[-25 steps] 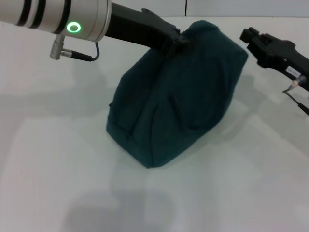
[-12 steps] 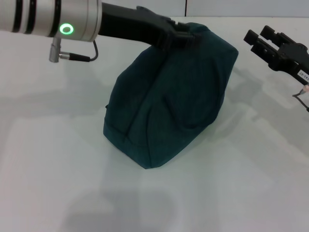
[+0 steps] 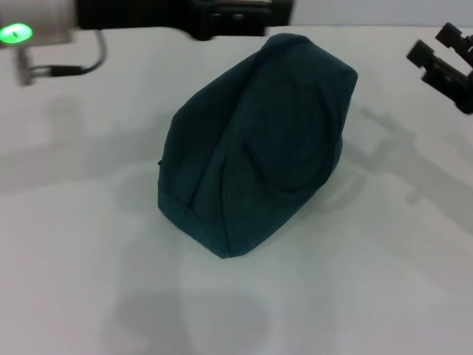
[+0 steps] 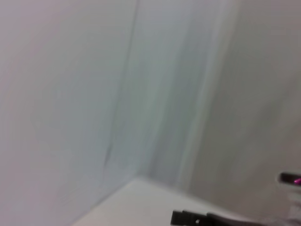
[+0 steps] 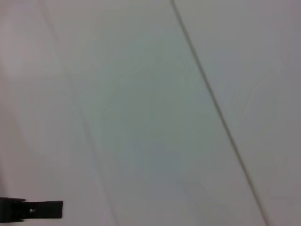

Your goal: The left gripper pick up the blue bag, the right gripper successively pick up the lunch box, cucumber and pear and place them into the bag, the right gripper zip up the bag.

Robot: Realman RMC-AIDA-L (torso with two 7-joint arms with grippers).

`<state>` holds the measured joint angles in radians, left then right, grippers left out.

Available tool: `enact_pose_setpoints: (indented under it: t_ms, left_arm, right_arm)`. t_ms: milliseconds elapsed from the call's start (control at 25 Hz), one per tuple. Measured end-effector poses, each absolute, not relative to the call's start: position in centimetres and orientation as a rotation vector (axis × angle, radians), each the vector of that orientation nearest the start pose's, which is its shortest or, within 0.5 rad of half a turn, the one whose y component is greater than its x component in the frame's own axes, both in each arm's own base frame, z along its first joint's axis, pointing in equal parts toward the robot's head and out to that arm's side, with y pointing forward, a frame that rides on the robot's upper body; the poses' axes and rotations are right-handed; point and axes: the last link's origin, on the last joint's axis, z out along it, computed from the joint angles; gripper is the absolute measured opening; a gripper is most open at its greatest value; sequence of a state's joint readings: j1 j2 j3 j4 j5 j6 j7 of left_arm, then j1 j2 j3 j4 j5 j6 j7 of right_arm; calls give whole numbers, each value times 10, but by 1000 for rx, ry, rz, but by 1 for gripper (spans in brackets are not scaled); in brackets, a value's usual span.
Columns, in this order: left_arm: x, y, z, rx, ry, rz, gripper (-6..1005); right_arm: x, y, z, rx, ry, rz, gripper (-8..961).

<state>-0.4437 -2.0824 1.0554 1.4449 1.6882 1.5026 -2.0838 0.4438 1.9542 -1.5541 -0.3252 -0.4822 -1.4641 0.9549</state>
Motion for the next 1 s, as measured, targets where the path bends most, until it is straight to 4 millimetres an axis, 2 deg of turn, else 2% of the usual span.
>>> enact_pose_setpoints:
  t_ms: [80, 200, 280, 360, 440, 480, 520, 640, 760, 880, 1000]
  left_arm:
    - [-134, 326, 92, -2685, -452, -936, 635]
    - [-162, 310, 94, -2690, -448, -946, 749]
    - [-195, 293, 87, -2694, -470, -959, 825]
    - [-224, 280, 77, -2696, -482, -953, 851]
    - [-245, 270, 68, -2689, -501, -941, 877]
    - [-272, 258, 55, -2676, -538, -908, 890]
    - [-272, 258, 55, -2676, -538, -908, 889]
    - [-301, 243, 34, -2676, -587, -836, 887]
    - [-321, 236, 18, -2670, -645, -740, 887]
    - [-334, 231, 8, -2660, -688, -667, 887]
    - [-340, 225, 4, -2655, -680, -654, 887]
  right_arm:
    - [254, 326, 31, -2199, 458, 1358, 839]
    - [253, 306, 42, -2354, 340, 1388, 863]
    - [255, 293, 41, -2459, 293, 1384, 861]
    - [259, 282, 35, -2541, 269, 1347, 859]
    - [263, 274, 25, -2595, 245, 1294, 857]
    - [267, 269, 14, -2630, 245, 1241, 857]
    - [267, 269, 14, -2630, 245, 1241, 857]
    - [276, 265, -7, -2656, 310, 1134, 857]
    - [285, 262, -29, -2677, 379, 1004, 857]
    - [295, 260, -45, -2676, 420, 886, 857]
    - [301, 257, -54, -2666, 449, 829, 857]
